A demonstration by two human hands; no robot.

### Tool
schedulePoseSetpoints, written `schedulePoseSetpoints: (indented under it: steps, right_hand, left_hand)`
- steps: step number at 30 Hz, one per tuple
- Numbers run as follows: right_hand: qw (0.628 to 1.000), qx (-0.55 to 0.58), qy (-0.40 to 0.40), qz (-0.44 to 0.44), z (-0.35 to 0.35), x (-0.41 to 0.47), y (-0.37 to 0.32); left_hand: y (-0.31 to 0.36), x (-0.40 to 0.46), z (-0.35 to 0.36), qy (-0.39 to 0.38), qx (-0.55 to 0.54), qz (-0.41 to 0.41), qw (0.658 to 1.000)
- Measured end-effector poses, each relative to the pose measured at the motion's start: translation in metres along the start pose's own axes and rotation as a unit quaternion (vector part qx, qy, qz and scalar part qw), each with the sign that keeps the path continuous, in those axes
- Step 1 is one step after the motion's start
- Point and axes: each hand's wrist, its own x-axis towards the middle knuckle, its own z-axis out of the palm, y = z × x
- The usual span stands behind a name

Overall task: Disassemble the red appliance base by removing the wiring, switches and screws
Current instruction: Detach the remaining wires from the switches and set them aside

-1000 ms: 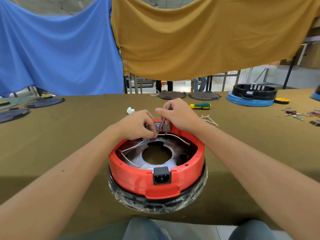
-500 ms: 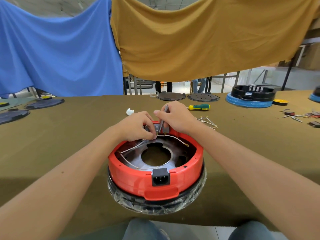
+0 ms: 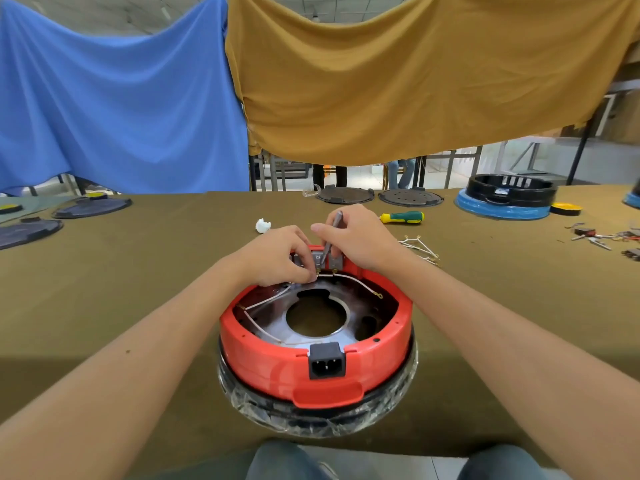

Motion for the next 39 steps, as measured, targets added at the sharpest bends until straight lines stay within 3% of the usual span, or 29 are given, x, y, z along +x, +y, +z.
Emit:
schedulePoseSetpoints:
  steps: [11, 16, 21, 25, 33, 39]
  right_hand:
    - [0.996, -0.062, -0.009, -0.067, 0.000, -0.006, 0.000]
    - [0.991, -0.100, -0.072, -0.059, -0.015, 0.000, -0.005]
    - [0.992, -0.084, -0.083, -0.045, -0.019, 0.001, 0.002]
    - [0.985, -0.072, -0.158, -0.002, -0.032, 0.013, 0.000]
    - [0.939, -0.256, -0.204, -0.105, -0.027, 0.017, -0.020]
    - [0.942, -0.257, -0.178, -0.120, -0.027, 0.002, -0.006]
  left_hand:
    - [0.004, -0.001, -0.002, 0.002, 0.008, -0.004, 1.000]
    - [0.004, -0.002, -0.002, -0.002, -0.001, -0.010, 1.000]
    - [0.003, -0.002, -0.001, 0.001, -0.001, -0.014, 1.000]
    - [0.002, -0.002, 0.000, 0.003, -0.001, -0.013, 1.000]
    - [0.002, -0.002, 0.000, 0.005, -0.009, -0.010, 1.000]
    - [0.004, -0.002, -0.001, -0.002, -0.007, -0.014, 1.000]
